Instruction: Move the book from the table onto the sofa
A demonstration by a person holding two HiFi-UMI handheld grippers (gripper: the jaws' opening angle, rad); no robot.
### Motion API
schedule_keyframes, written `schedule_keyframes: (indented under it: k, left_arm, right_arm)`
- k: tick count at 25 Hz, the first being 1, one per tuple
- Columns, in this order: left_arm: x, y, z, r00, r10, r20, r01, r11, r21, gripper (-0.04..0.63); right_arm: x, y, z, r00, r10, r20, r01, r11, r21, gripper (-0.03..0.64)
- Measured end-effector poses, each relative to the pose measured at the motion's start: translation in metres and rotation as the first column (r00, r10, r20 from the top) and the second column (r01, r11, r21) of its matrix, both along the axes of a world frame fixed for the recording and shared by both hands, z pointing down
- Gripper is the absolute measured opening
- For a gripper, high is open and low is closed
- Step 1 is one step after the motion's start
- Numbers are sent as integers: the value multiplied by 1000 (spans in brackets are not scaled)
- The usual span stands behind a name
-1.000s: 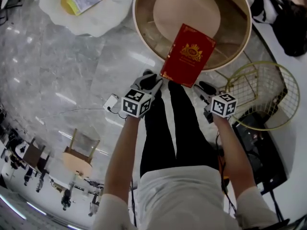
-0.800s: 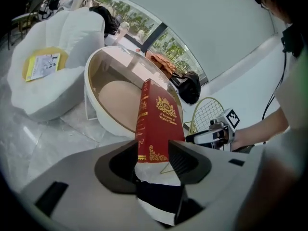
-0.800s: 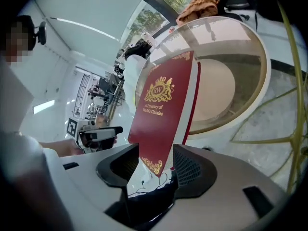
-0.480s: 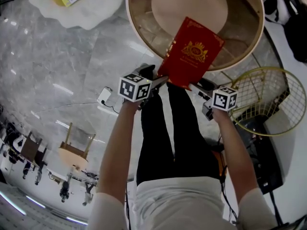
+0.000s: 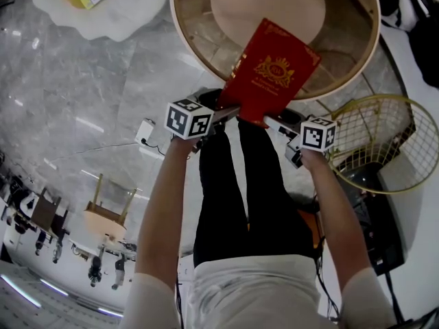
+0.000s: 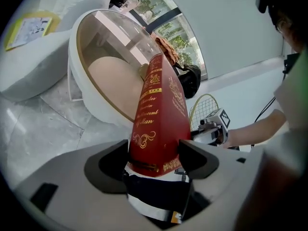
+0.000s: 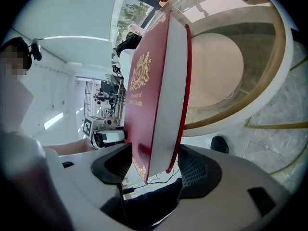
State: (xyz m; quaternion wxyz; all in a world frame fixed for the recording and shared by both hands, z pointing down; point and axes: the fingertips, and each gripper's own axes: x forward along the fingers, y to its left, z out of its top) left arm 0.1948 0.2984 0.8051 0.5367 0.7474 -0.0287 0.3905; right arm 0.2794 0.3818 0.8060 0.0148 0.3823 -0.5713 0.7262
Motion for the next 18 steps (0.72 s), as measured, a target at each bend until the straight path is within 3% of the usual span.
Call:
schedule_keyframes:
  k: [3, 18]
  left_arm:
    - [1, 3, -1, 1000, -1, 5, 1, 1000, 3, 322]
    - [-4, 27, -40, 994, -108, -4, 108, 994, 4, 318]
  right_arm:
    - [2, 1, 0, 999, -21, -42, 21, 1000, 10, 250]
    - [11, 2, -44, 976, -164, -142, 175, 982, 69, 236]
